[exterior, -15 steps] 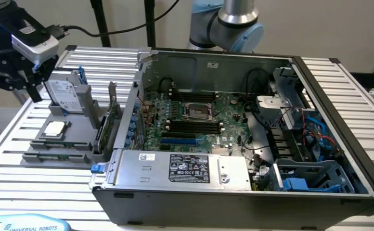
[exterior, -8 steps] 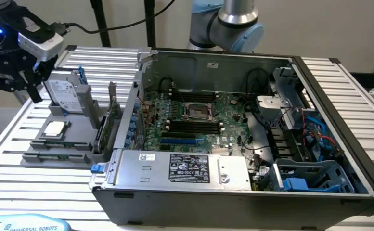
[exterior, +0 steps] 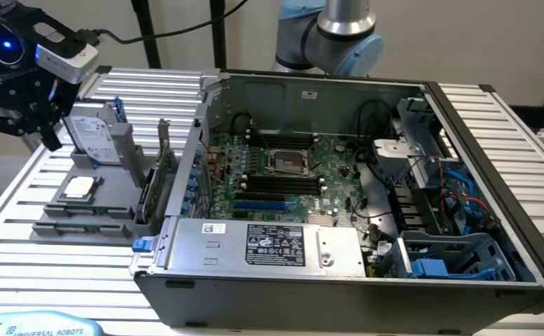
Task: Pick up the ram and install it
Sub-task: 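Pick up the ram and move it above insertion slot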
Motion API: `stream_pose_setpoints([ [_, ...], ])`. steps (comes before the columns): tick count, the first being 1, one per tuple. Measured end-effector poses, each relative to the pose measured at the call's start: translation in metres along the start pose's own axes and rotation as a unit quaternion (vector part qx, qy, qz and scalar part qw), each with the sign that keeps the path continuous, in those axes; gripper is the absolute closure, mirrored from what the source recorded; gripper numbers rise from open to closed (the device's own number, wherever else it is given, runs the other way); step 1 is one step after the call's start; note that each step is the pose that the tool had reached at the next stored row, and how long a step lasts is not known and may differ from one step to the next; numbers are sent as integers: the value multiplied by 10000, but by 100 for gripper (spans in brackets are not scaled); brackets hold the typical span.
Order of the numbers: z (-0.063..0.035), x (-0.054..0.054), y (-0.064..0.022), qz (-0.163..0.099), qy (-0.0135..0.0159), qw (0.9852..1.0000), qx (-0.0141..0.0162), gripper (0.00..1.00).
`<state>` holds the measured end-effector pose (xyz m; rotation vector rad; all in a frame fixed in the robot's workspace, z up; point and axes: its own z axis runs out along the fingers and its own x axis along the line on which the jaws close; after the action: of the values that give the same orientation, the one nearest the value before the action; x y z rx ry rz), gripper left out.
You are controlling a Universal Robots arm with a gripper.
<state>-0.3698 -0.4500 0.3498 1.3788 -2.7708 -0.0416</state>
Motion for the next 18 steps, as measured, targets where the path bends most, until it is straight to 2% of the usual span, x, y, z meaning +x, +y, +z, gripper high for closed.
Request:
stream_pose_setpoints([
  [5, 6, 0, 0, -460, 21, 9989, 14, 89],
  [9, 10, 0, -1, -819, 37, 9966, 24, 89],
  [14, 19, -1, -1, -1273, 57, 9918, 40, 89],
  [18, 31, -1, -1, -1631, 69, 9866, 55, 89],
])
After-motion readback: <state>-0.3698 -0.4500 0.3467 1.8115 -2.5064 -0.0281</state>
